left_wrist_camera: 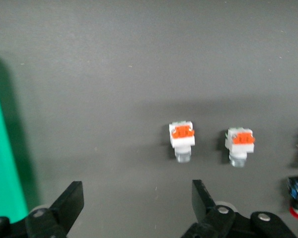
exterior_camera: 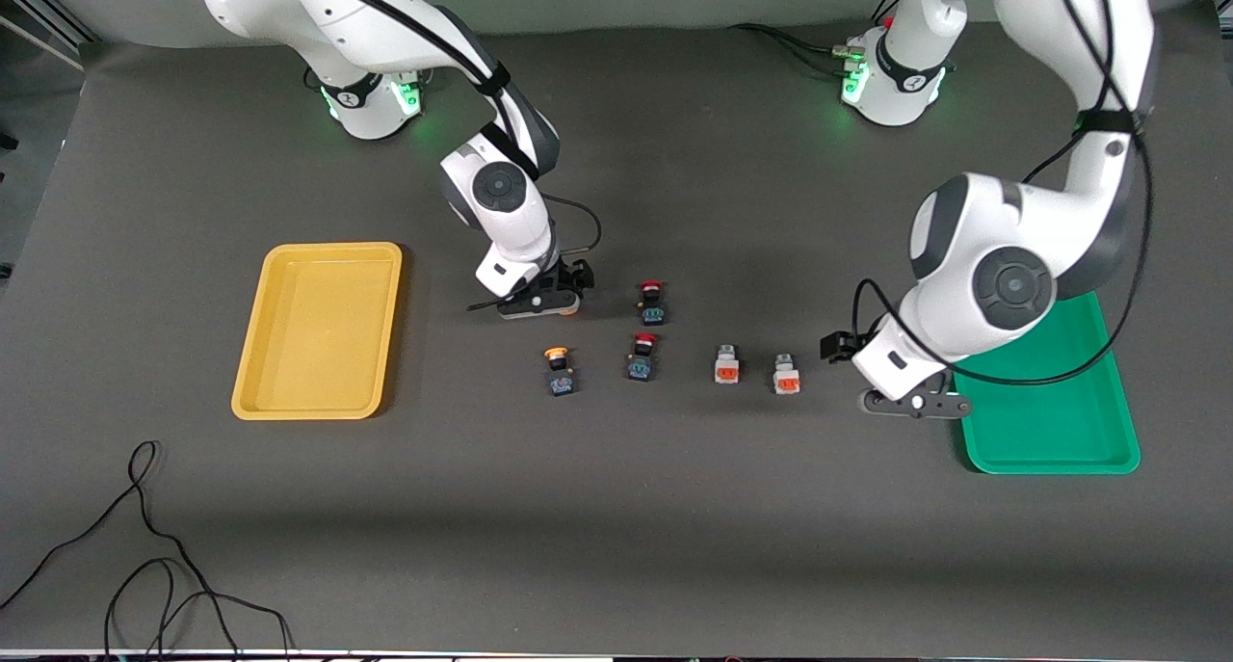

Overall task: Place green and yellow buttons in trays
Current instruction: 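Close the right gripper on the yellow button while the left grasps the white button, then carry the yellow button into the yellow tray with the right gripper and release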

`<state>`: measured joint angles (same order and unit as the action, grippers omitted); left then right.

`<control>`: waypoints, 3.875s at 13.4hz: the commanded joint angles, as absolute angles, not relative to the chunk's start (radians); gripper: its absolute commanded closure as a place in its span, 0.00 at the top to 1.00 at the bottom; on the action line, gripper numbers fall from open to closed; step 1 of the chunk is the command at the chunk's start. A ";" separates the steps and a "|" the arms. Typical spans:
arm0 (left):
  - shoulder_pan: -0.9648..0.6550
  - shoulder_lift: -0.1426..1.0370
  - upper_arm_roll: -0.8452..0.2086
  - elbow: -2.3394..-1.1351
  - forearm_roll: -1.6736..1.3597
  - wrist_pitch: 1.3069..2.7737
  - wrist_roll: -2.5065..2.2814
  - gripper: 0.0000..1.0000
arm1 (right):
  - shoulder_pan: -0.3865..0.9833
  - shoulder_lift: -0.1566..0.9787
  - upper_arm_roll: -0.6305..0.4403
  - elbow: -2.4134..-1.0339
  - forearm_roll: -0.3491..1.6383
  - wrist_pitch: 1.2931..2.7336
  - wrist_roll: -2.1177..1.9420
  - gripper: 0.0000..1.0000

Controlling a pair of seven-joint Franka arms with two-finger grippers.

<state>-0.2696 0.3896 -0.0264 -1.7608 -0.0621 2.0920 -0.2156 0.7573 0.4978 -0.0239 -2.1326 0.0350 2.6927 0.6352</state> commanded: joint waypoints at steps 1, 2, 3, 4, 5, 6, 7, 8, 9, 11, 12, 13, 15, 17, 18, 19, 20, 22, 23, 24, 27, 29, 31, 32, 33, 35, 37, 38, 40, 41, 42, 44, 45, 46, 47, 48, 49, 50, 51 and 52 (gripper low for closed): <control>-0.310 0.426 -0.024 -1.818 -0.071 2.221 -0.271 0.97 | 0.787 0.512 -0.034 -2.102 0.037 2.695 0.678 0.84; -0.319 0.449 -0.025 -1.824 -0.071 2.264 -0.281 0.97 | 0.787 0.512 -0.034 -2.100 0.035 2.695 0.677 0.59; -0.330 0.477 -0.025 -1.825 -0.071 2.301 -0.303 0.98 | 0.785 0.514 -0.034 -2.100 0.035 2.695 0.673 0.38; -0.339 0.510 -0.025 -1.825 -0.071 2.334 -0.320 0.98 | 0.784 0.514 -0.034 -2.100 0.035 2.695 0.670 0.23; -0.348 0.543 -0.025 -1.827 -0.071 2.377 -0.322 0.98 | 0.778 0.514 -0.034 -2.100 0.035 2.692 0.667 0.19; -0.351 0.573 -0.025 -1.827 -0.071 2.414 -0.324 0.98 | 0.775 0.511 -0.035 -2.100 0.035 2.689 0.664 0.19; -0.354 0.604 -0.025 -1.827 -0.071 2.446 -0.324 0.98 | 0.772 0.502 -0.037 -2.100 0.034 2.686 0.661 0.18; -0.362 0.629 -0.025 -1.827 -0.071 2.480 -0.327 0.98 | 0.772 0.488 -0.047 -2.100 0.032 2.681 0.657 0.18; -0.368 0.658 -0.025 -1.827 -0.069 2.515 -0.336 0.98 | 0.775 0.468 -0.070 -2.100 0.032 2.662 0.641 0.18; -0.374 0.692 -0.025 -1.827 -0.069 2.571 -0.341 0.98 | 0.773 0.396 -0.093 -2.092 0.032 2.559 0.608 0.19; -0.374 0.692 -0.025 -1.827 -0.069 2.566 -0.339 0.91 | 0.773 0.353 -0.103 -2.080 0.032 2.492 0.604 0.19; -0.373 0.689 -0.025 -1.827 -0.069 2.554 -0.339 0.85 | 0.773 0.313 -0.107 -2.056 0.032 2.412 0.601 0.19; -0.374 0.684 -0.025 -1.827 -0.069 2.548 -0.337 0.55 | 0.773 0.246 -0.109 -1.973 0.034 2.224 0.603 0.19; -0.374 0.678 -0.025 -1.827 -0.069 2.543 -0.337 0.00 | 0.773 0.201 -0.144 -1.873 0.034 2.021 0.600 0.19; -0.374 0.669 -0.025 -1.825 -0.069 2.528 -0.339 0.00 | 0.773 0.180 -0.173 -1.852 0.034 1.969 0.569 0.19; -0.373 0.660 -0.025 -1.825 -0.069 2.511 -0.339 0.00 | 0.773 0.151 -0.223 -1.858 0.034 1.951 0.501 0.19; -0.373 0.651 -0.025 -1.825 -0.069 2.497 -0.339 0.00 | 0.773 0.121 -0.285 -1.871 0.032 1.945 0.439 0.19; -0.367 0.618 -0.025 -1.819 -0.069 2.430 -0.341 0.00 | 0.775 0.086 -0.426 -1.878 0.032 1.896 0.306 0.19; -0.361 0.591 -0.023 -1.812 -0.069 2.374 -0.341 0.00 | 0.775 0.083 -0.510 -1.879 0.032 1.881 0.217 0.19; -0.357 0.566 -0.021 -1.804 -0.069 2.315 -0.342 0.00 | 0.775 0.083 -0.585 -1.885 0.034 1.878 0.128 0.19; -0.359 0.549 -0.021 -1.783 -0.072 2.218 -0.465 0.00 | 0.772 0.107 -0.829 -1.908 0.032 1.891 -0.146 0.18; -0.357 0.551 -0.021 -1.781 -0.068 2.215 -0.514 0.64 | 0.772 0.114 -0.943 -1.939 0.032 1.939 -0.282 0.18; -0.357 0.555 -0.021 -1.770 -0.071 2.217 -0.541 0.99 | 0.769 0.118 -0.977 -2.024 0.034 2.049 -0.336 0.16; -0.356 0.561 -0.018 -1.764 -0.072 2.217 -0.592 0.99 | 0.756 0.135 -0.977 -2.089 0.038 2.136 -0.353 0.16; -0.341 0.564 -0.015 -1.764 -0.072 2.217 -0.709 0.99 | 0.738 0.164 -0.976 -2.149 0.047 2.234 -0.373 0.15; -0.315 0.568 -0.017 -1.766 -0.072 2.215 -0.898 1.00 | 0.739 0.243 -0.971 -2.227 0.122 2.376 -0.402 0.13; -0.313 0.597 -0.020 -1.764 -0.074 2.217 -1.120 1.00 | 0.738 0.364 -0.965 -2.226 0.274 2.405 -0.507 0.13; -0.316 0.613 -0.023 -1.758 -0.074 2.227 -1.247 1.00 | 0.739 0.426 -0.960 -2.223 0.381 2.422 -0.581 0.13; -0.321 0.637 -0.026 -1.740 -0.078 2.224 -1.455 1.00 | 0.739 0.529 -0.953 -2.207 0.567 2.424 -0.720 0.13; -0.324 0.638 -0.026 -1.741 -0.078 2.224 -1.498 1.00 | 0.739 0.573 -0.951 -2.200 0.640 2.424 -0.768 0.13; -0.328 0.638 -0.029 -1.743 -0.089 2.223 -1.505 1.00 | 0.739 0.610 -0.939 -2.186 0.696 2.422 -0.800 0.13; -0.331 0.643 -0.040 -1.744 -0.129 2.217 -1.537 1.00 | 0.738 0.626 -0.930 -2.183 0.726 2.419 -0.816 0.14; -0.340 0.649 -0.046 -1.744 -0.132 2.217 -1.557 1.00 | 0.736 0.624 -0.930 -2.183 0.726 2.416 -0.816 0.23; -0.345 0.658 -0.048 -1.744 -0.132 2.217 -1.580 1.00 | 0.736 0.623 -0.930 -2.183 0.726 2.416 -0.816 0.50; -0.359 0.666 -0.051 -1.744 -0.130 2.220 -1.583 0.99 | 0.736 0.621 -0.930 -2.183 0.726 2.415 -0.815 0.85; -0.367 0.670 -0.051 -1.744 -0.127 2.220 -1.583 0.99 | 0.736 0.618 -0.930 -2.181 0.727 2.413 -0.805 1.00; -0.367 0.675 -0.051 -1.744 -0.124 2.223 -1.583 0.98 | 0.738 0.615 -0.930 -2.180 0.727 2.410 -0.802 1.00; -0.367 0.680 -0.051 -1.744 -0.121 2.223 -1.583 0.97 | 0.741 0.608 -0.933 -2.178 0.727 2.408 -0.801 1.00; -0.368 0.681 -0.051 -1.746 -0.118 2.223 -1.580 0.86 | 0.750 0.579 -0.939 -2.171 0.724 2.387 -0.798 1.00; -0.370 0.681 -0.051 -1.746 -0.117 2.221 -1.568 0.24 | 0.755 0.554 -0.956 -2.161 0.713 2.338 -0.796 1.00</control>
<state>-0.3562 0.6724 -0.0603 -1.7587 -0.1159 2.2330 -1.5649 0.7441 0.6190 -0.9293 -2.1728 0.7024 2.4041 -0.7784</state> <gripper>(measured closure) 0.031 0.097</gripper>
